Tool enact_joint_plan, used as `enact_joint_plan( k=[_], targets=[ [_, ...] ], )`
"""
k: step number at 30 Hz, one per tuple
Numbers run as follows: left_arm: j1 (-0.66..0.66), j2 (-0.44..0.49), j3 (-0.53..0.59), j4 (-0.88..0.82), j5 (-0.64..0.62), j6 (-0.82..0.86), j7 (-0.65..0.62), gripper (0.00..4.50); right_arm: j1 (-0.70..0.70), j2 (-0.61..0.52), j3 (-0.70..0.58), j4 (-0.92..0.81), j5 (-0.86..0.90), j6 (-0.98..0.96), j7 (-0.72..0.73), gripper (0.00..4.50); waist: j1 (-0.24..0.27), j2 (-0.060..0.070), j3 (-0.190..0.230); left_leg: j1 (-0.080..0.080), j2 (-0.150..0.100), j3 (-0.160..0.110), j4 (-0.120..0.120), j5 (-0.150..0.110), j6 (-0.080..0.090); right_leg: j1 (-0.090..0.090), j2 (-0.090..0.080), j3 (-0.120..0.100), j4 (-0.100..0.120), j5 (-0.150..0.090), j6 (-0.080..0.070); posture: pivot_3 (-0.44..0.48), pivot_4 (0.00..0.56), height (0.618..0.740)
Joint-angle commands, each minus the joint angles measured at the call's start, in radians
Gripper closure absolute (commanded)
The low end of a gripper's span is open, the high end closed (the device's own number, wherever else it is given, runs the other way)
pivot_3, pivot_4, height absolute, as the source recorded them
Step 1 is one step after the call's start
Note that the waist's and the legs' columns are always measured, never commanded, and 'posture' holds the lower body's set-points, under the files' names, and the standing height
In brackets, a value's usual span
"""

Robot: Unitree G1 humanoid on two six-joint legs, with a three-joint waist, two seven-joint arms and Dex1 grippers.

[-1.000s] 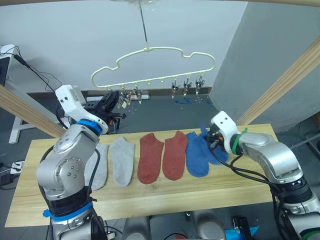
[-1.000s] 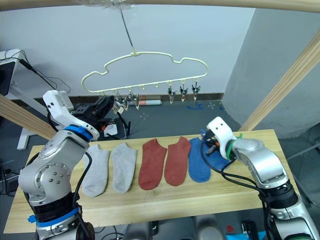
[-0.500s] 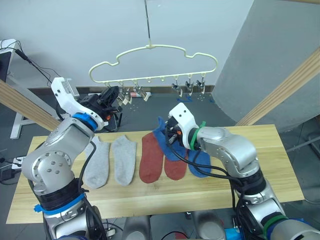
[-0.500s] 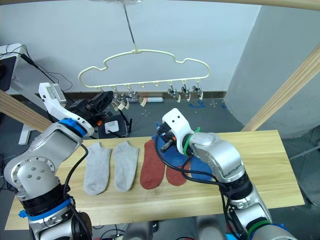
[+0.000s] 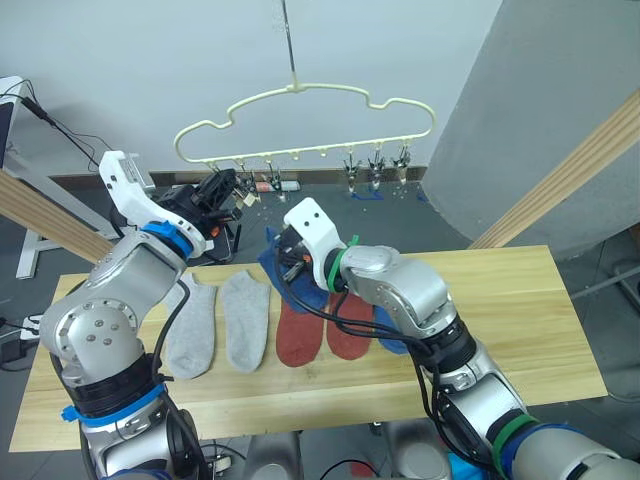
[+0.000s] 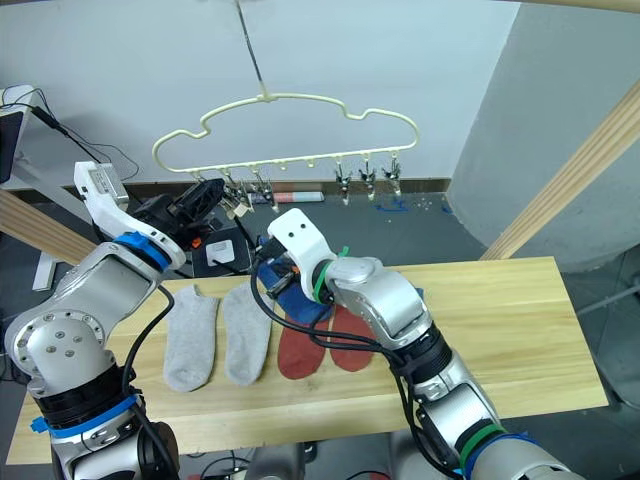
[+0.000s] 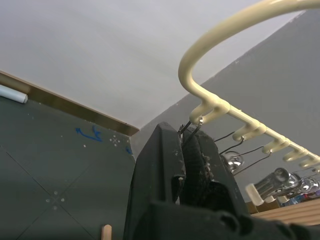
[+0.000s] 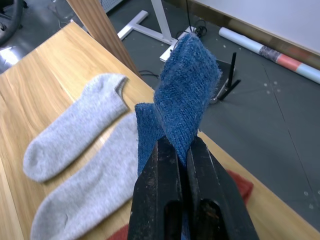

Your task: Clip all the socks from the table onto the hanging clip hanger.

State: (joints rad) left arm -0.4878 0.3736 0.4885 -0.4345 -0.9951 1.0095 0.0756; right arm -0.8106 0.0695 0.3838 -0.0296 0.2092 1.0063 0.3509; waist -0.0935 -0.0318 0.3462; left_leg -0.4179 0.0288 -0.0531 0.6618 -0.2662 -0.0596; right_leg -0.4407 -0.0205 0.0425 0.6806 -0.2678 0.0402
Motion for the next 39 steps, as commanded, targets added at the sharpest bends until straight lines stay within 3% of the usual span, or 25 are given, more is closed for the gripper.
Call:
enact_joint_plan(
  k=[1,36,39],
  targets=[
    [0.017,0.023,0.000,-0.013,0.000,-0.022,0.003,4.50,-0.055,0.047,0.010,0.020,-0.004,-0.054,0.015,4.46,-0.001,0.000,0.000,0.000,0.000,0.000,0.000,0.000,0.000,0.000,0.000,0.000,0.000,0.000,-0.001,-0.121,0.345,0.740],
    [0.079,0.074,-0.057,-0.020,0.003,-0.090,-0.011,4.50,-0.216,0.082,-0.054,0.250,-0.050,-0.220,0.066,4.46,0.004,0.000,0.000,0.000,0.001,0.000,0.000,0.000,0.000,-0.001,-0.001,-0.001,0.000,0.002,-0.003,-0.088,0.325,0.740],
    [0.083,0.074,-0.055,-0.021,-0.008,-0.095,-0.018,3.59,-0.213,0.084,-0.053,0.247,-0.054,-0.218,0.068,4.50,0.004,0.000,0.000,0.000,0.001,0.000,0.000,0.000,0.000,-0.001,-0.001,-0.001,0.001,0.002,-0.003,-0.088,0.325,0.740]
  ],
)
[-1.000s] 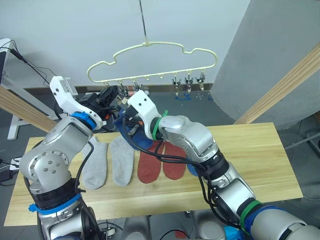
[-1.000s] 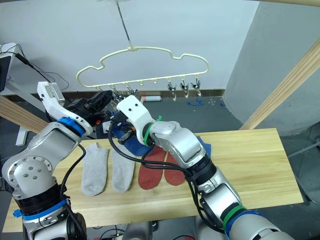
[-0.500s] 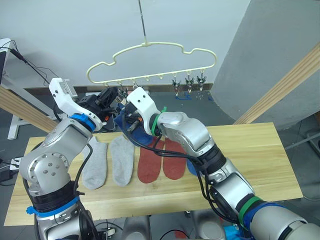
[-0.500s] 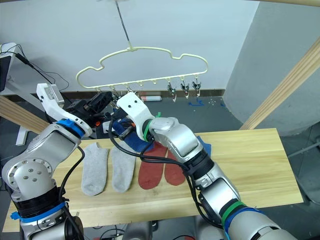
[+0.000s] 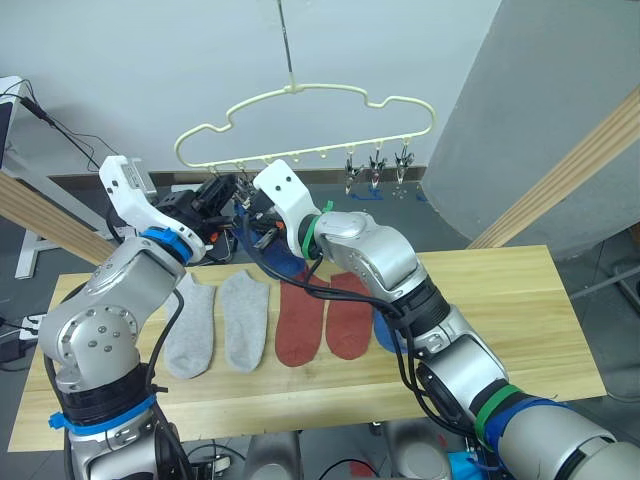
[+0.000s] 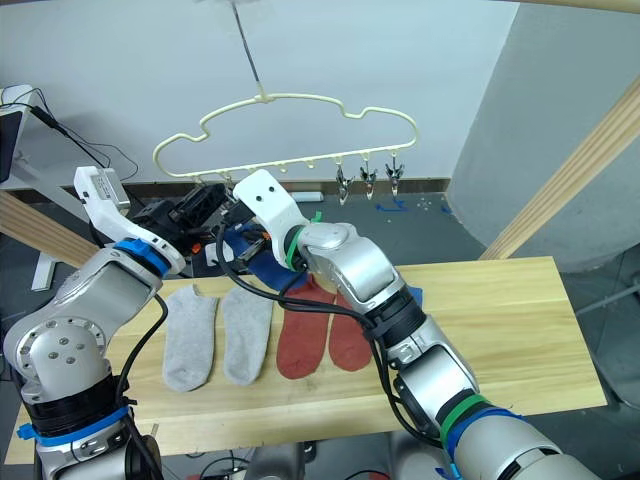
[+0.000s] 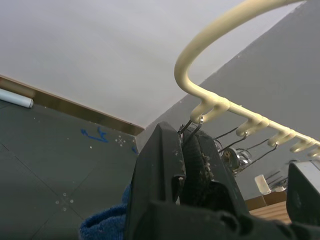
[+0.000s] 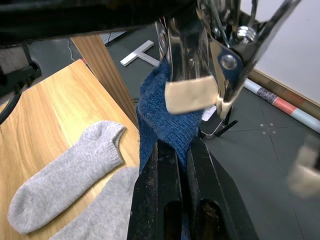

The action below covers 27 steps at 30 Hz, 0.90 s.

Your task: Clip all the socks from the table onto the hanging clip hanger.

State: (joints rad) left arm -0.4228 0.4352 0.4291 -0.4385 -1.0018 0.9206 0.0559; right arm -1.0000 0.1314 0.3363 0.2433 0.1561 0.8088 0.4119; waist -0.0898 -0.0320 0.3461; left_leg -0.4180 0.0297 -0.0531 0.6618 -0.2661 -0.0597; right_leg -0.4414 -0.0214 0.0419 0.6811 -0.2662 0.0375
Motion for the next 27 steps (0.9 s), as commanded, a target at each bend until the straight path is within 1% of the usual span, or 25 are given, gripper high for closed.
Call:
enact_joint_plan(
  k=[1,2,4,12,16,17,21,22,25,27],
  targets=[
    [0.018,0.014,0.002,-0.017,0.001,-0.006,0.001,3.26,-0.024,0.023,-0.006,-0.026,-0.001,-0.020,0.008,4.50,0.001,0.000,0.000,0.000,0.000,0.000,0.000,0.000,0.000,0.000,0.000,0.000,0.000,0.000,0.000,-0.088,0.325,0.740],
    [0.019,0.014,0.001,-0.020,0.000,-0.007,0.002,2.90,-0.024,0.023,-0.007,-0.025,-0.001,-0.020,0.009,4.50,0.001,0.000,0.000,0.000,0.000,0.000,0.000,0.000,0.000,0.000,0.000,0.000,0.000,0.000,0.000,-0.088,0.325,0.740],
    [0.020,0.014,-0.001,-0.023,-0.003,-0.008,0.002,2.34,-0.024,0.025,-0.009,-0.025,-0.003,-0.020,0.010,4.50,0.002,0.000,0.000,0.000,0.000,0.000,0.000,0.000,0.000,0.000,0.000,0.000,0.000,0.000,0.000,-0.088,0.325,0.740],
    [0.022,0.017,-0.003,-0.029,0.002,-0.015,-0.005,2.34,-0.018,0.029,-0.013,-0.030,-0.006,-0.014,0.016,4.50,0.004,0.000,0.000,-0.002,0.000,0.000,0.000,0.000,0.000,-0.001,-0.001,-0.001,-0.001,0.000,0.000,-0.088,0.326,0.740],
    [0.023,0.018,0.000,-0.032,0.003,-0.018,-0.005,2.31,-0.014,0.027,-0.013,-0.030,-0.011,-0.004,0.008,3.46,0.004,0.000,0.000,-0.002,0.000,0.000,0.000,0.000,0.000,-0.001,-0.001,-0.001,0.000,0.000,0.000,-0.088,0.326,0.740],
    [0.027,0.022,0.001,-0.035,0.006,-0.019,-0.007,2.31,-0.011,0.026,-0.013,-0.034,-0.010,0.001,0.008,3.06,0.004,0.000,0.000,-0.002,0.000,0.000,0.000,0.000,0.000,-0.001,-0.001,-0.001,0.000,0.000,0.000,-0.087,0.326,0.740],
    [0.038,0.036,0.000,-0.047,0.019,-0.026,-0.015,2.31,0.000,0.022,-0.012,-0.047,-0.006,0.013,0.013,1.70,0.004,0.000,0.000,-0.002,0.000,0.000,0.000,0.000,0.000,-0.001,-0.001,-0.001,0.000,0.000,0.000,-0.087,0.326,0.740],
    [0.060,0.055,-0.004,-0.063,0.044,-0.039,-0.035,2.31,0.016,0.011,-0.010,-0.067,-0.004,0.024,0.016,1.39,0.004,0.000,0.000,-0.002,0.000,0.000,0.000,0.000,0.000,-0.001,-0.001,-0.001,0.000,0.000,0.000,-0.087,0.326,0.740],
    [0.121,0.097,-0.003,-0.103,0.089,-0.065,-0.074,2.31,0.080,-0.038,0.004,-0.154,0.002,0.073,0.031,1.39,0.004,0.000,0.000,-0.002,0.000,0.000,-0.001,0.000,0.000,-0.001,-0.001,0.000,-0.001,0.000,0.000,-0.080,0.325,0.740],
    [0.171,0.127,-0.001,-0.131,0.111,-0.076,-0.105,2.31,0.144,-0.087,0.018,-0.255,0.020,0.120,0.061,1.39,0.007,-0.001,0.000,-0.002,0.000,-0.001,-0.001,0.000,-0.001,-0.001,-0.001,-0.001,-0.001,0.000,0.000,-0.073,0.322,0.740]
  ],
)
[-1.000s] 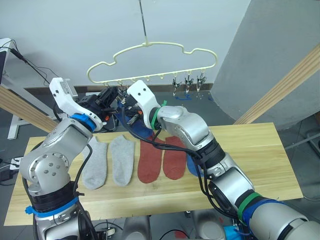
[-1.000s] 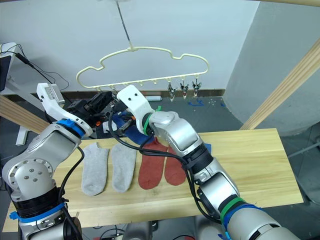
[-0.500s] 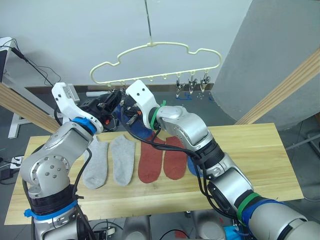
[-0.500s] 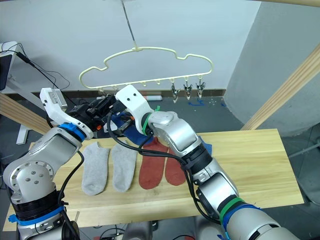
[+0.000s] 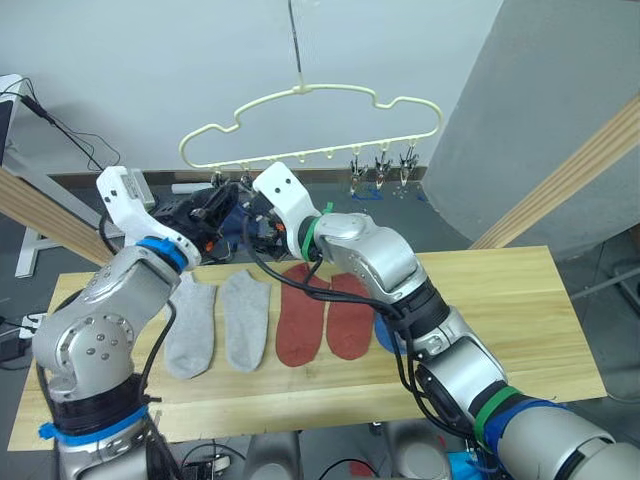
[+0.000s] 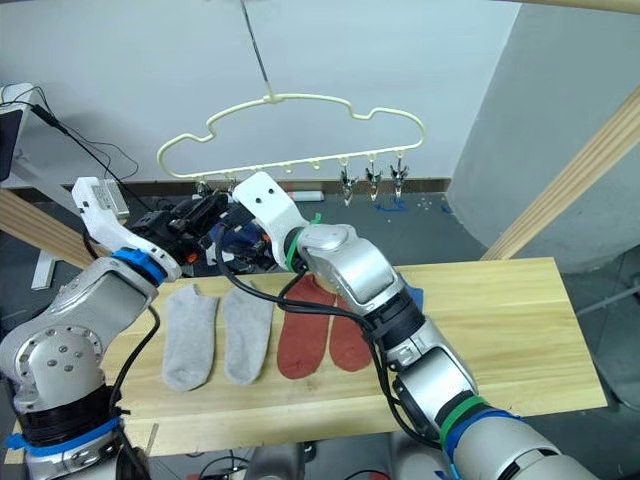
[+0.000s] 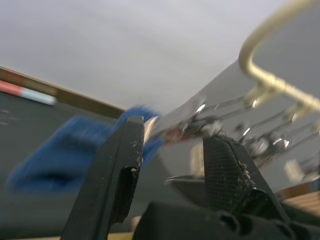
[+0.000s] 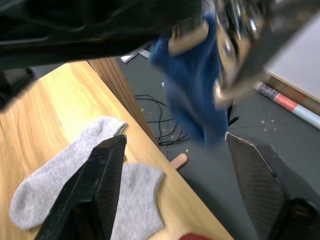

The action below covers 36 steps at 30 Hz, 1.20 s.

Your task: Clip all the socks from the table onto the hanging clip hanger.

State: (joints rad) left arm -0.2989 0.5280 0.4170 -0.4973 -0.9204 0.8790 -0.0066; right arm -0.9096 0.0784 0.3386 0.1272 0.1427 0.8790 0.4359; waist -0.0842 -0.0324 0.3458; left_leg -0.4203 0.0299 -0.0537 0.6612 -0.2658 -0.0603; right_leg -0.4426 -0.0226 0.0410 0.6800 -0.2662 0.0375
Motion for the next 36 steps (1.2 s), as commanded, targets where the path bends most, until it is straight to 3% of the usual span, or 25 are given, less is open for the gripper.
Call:
enact_joint_plan(
  k=[1,7,14,17,29,36],
  targets=[
    [0.060,0.040,0.009,-0.078,0.037,-0.040,-0.051,2.31,0.069,-0.046,0.018,-0.166,0.038,0.063,0.045,1.39,0.002,0.000,0.000,0.000,0.000,0.000,0.000,0.000,0.000,0.000,0.000,0.000,0.000,0.000,0.000,-0.067,0.320,0.740],
    [0.194,0.039,-0.025,-0.140,0.191,-0.205,-0.144,2.31,0.271,-0.205,-0.005,-0.486,0.129,0.080,0.146,1.39,0.007,0.000,0.000,-0.001,0.000,-0.001,0.001,0.000,0.000,-0.001,-0.001,0.000,0.000,0.000,0.000,-0.053,0.309,0.740],
    [0.269,-0.010,-0.056,-0.153,0.272,-0.331,-0.205,2.31,0.393,-0.348,-0.155,-0.693,0.299,0.106,0.224,1.39,0.018,-0.001,-0.001,0.000,-0.001,0.001,0.002,0.000,0.000,0.001,0.001,-0.001,0.001,0.001,0.000,-0.065,0.300,0.740],
    [0.308,-0.030,-0.124,-0.140,0.363,-0.433,-0.253,2.31,0.527,-0.493,-0.314,-0.791,0.379,0.032,0.342,1.39,0.030,0.001,-0.004,0.001,-0.001,0.001,0.001,0.000,0.000,0.001,0.003,-0.002,0.002,0.002,-0.002,-0.093,0.286,0.740],
    [0.324,-0.108,-0.242,-0.093,0.529,-0.645,-0.331,2.31,0.648,-0.641,-0.539,-0.885,0.621,-0.003,0.346,1.39,0.022,-0.001,-0.007,0.002,-0.002,0.003,0.004,0.001,0.002,0.004,0.006,-0.001,0.002,0.004,0.000,-0.135,0.263,0.740],
    [0.351,-0.142,-0.257,-0.060,0.597,-0.708,-0.328,2.31,0.730,-0.709,-0.647,-0.929,0.745,-0.017,0.291,1.39,0.019,-0.002,-0.020,0.002,-0.002,0.005,0.004,0.001,0.002,0.005,0.005,0.000,0.001,0.004,0.000,-0.153,0.254,0.740]
  ],
)
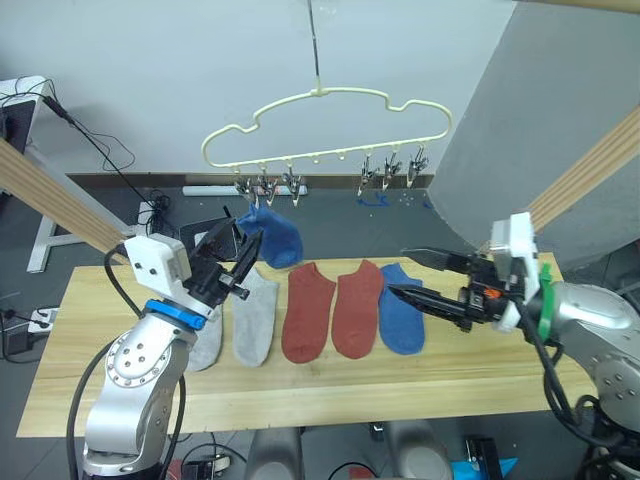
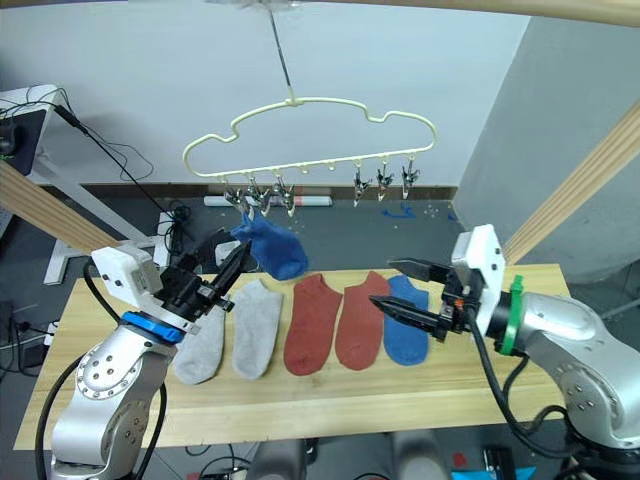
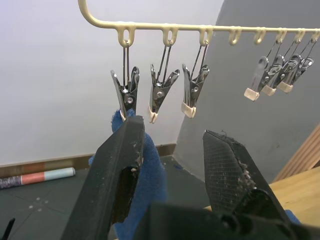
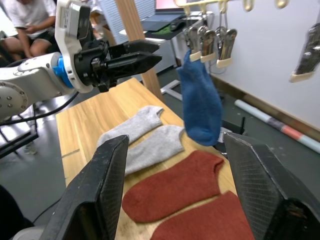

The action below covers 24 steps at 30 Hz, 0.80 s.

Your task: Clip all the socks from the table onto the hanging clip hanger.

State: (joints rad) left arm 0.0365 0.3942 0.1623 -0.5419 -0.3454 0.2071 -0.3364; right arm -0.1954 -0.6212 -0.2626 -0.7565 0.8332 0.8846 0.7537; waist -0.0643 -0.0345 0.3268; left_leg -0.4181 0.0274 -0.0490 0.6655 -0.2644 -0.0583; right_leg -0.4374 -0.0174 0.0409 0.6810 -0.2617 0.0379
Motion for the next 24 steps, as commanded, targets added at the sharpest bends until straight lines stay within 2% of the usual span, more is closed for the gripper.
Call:
enact_joint_plan(
  k=[1,7,15,24],
  targets=[
    [0.022,-0.016,-0.003,-0.009,0.028,-0.042,0.003,2.31,0.031,-0.019,-0.071,-0.050,0.071,-0.026,-0.039,1.39,-0.001,0.000,-0.001,0.000,0.000,0.000,0.000,0.000,0.000,0.000,0.000,0.000,0.001,0.000,0.000,-0.165,0.255,0.740],
    [0.032,-0.041,-0.009,0.036,0.052,-0.068,-0.004,2.31,0.143,-0.099,-0.163,-0.071,0.147,-0.025,-0.047,1.39,-0.007,0.000,-0.008,0.001,0.000,-0.001,0.001,0.001,0.001,0.002,0.001,0.000,0.000,0.001,0.000,-0.194,0.260,0.740],
    [-0.003,-0.066,-0.029,0.053,0.069,-0.056,0.003,2.31,0.129,-0.115,-0.124,-0.070,0.180,-0.059,-0.114,1.39,-0.027,0.000,-0.010,0.002,0.001,-0.001,0.010,0.001,0.002,0.007,0.002,0.000,0.001,0.002,0.003,-0.208,0.264,0.740],
    [-0.075,-0.091,-0.033,0.037,0.049,0.056,0.052,2.31,0.143,-0.120,-0.086,-0.080,0.191,-0.088,-0.167,1.39,-0.026,0.000,-0.012,0.006,0.000,-0.001,0.013,0.001,0.002,0.013,0.003,0.001,0.000,0.003,0.006,-0.219,0.279,0.740]
  ],
)
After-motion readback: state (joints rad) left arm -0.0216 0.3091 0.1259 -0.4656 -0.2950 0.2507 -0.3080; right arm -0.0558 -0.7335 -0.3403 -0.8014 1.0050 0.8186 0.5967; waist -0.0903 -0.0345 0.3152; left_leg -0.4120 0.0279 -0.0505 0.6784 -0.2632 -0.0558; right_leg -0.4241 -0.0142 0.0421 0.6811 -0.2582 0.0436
